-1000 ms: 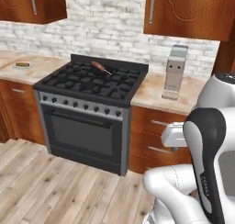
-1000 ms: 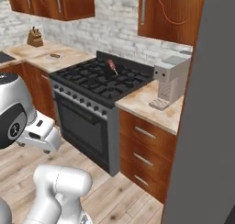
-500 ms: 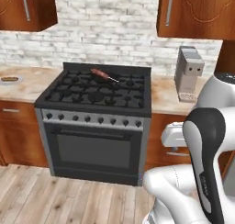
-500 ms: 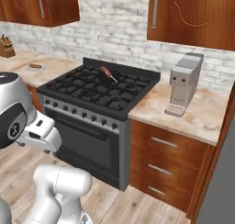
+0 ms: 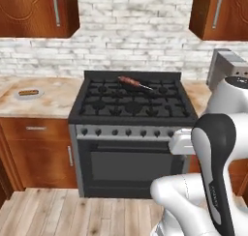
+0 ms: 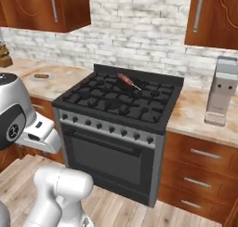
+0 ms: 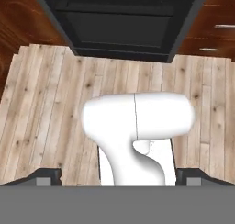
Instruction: Place the cold items (banana and apple) from the fridge in one tupperware on the dining counter. Place the warm items (kebab skewer and hot dog) in the stove area in another tupperware.
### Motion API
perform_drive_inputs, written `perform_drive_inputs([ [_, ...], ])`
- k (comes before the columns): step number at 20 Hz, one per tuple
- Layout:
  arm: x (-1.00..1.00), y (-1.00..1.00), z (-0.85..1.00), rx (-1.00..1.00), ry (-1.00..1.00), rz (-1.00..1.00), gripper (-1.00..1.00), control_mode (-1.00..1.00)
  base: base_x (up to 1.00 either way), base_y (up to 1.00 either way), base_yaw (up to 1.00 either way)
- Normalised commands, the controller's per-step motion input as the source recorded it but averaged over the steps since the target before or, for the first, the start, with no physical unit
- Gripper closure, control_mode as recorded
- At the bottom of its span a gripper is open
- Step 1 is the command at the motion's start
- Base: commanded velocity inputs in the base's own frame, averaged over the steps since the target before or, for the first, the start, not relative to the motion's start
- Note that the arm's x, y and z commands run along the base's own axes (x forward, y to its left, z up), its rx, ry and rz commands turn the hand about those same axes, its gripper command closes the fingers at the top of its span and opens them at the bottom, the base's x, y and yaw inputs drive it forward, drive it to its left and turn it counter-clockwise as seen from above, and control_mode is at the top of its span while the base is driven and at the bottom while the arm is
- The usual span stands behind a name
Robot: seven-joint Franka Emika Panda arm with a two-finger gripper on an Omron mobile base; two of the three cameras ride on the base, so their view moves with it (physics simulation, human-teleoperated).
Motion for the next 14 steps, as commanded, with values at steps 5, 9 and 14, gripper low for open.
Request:
perform_drive_inputs([
  [5,0.0,0.0,0.0,0.0,0.0,0.0,-1.0,1.0,0.66,1.0,-0.06],
  [9,0.0,0.0,0.0,0.0,0.0,0.0,-1.0,1.0,0.8,0.99,-0.06],
  [14,0.0,0.0,0.0,0.0,0.0,0.0,-1.0,1.0,0.8,0.87,-0.05],
])
